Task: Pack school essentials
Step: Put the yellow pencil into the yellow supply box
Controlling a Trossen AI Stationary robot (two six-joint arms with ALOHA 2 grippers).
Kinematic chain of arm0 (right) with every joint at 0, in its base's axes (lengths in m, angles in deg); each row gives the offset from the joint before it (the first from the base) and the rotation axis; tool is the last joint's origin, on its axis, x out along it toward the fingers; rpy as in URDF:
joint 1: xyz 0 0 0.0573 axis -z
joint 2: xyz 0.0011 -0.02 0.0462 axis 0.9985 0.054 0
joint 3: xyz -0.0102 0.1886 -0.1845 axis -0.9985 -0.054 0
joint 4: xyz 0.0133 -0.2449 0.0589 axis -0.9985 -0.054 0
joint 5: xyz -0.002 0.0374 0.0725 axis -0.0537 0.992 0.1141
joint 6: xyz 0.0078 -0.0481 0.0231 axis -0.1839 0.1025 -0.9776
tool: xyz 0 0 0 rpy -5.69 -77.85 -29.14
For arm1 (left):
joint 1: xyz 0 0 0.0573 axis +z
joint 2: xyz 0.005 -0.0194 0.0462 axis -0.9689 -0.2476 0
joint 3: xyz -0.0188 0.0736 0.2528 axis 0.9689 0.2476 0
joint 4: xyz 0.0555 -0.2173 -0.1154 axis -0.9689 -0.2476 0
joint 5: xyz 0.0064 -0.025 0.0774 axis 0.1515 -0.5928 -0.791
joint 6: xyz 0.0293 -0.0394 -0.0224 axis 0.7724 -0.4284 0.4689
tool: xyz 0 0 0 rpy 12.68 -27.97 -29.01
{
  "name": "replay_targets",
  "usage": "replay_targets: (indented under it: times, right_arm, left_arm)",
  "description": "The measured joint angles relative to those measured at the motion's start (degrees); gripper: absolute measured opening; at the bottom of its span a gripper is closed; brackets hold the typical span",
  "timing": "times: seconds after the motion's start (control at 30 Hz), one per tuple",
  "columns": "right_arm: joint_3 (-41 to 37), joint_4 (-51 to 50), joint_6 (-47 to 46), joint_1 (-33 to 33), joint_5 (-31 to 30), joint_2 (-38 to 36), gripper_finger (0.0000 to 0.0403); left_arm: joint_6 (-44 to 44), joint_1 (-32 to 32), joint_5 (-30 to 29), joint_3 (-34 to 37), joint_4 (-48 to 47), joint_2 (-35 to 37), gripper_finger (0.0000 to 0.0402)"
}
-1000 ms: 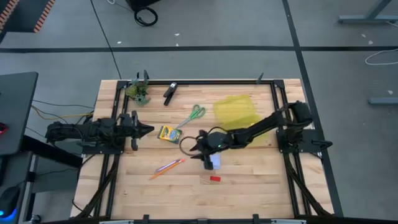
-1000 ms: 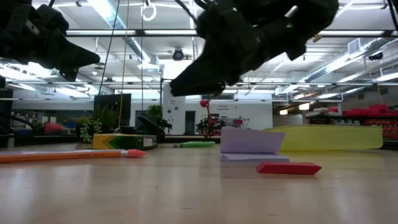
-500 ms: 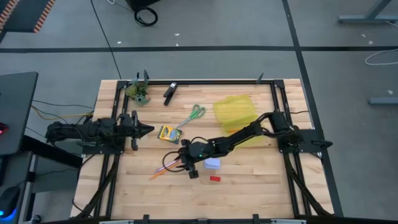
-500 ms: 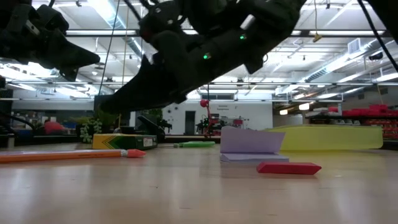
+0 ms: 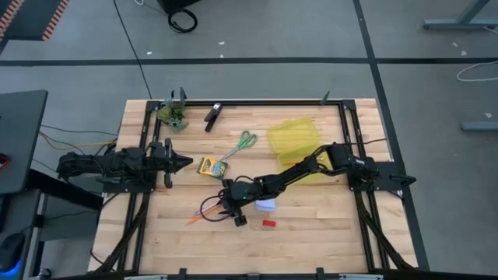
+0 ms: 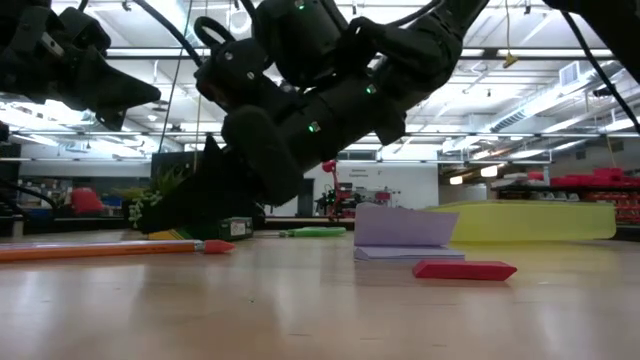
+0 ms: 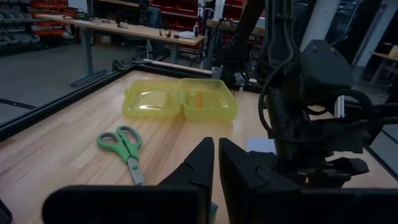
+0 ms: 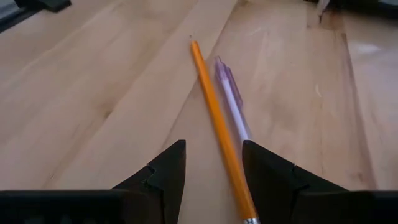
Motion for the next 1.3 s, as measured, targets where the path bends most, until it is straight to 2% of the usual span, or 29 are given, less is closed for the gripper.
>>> replay_targets:
  times: [0.9,1.03,1.3]
  right_arm:
    - [-0.1,-5.4,0.2,1.5,0.8,0.0,0.0163]
    - [-0.1,-6.0,0.2,1.8,1.9,-0.1,0.0148]
    - [0.1,-8.3,-0.3,2.1,3.0,-0.3,0.0088]
  left_arm:
    - [0.0,0.0,0.0,0.0,0.0,0.0,0.0034]
    - [0.0,0.0,0.0,0.0,0.0,0.0,0.0028]
    - [0.0,0.0,0.0,0.0,0.0,0.0,0.0031]
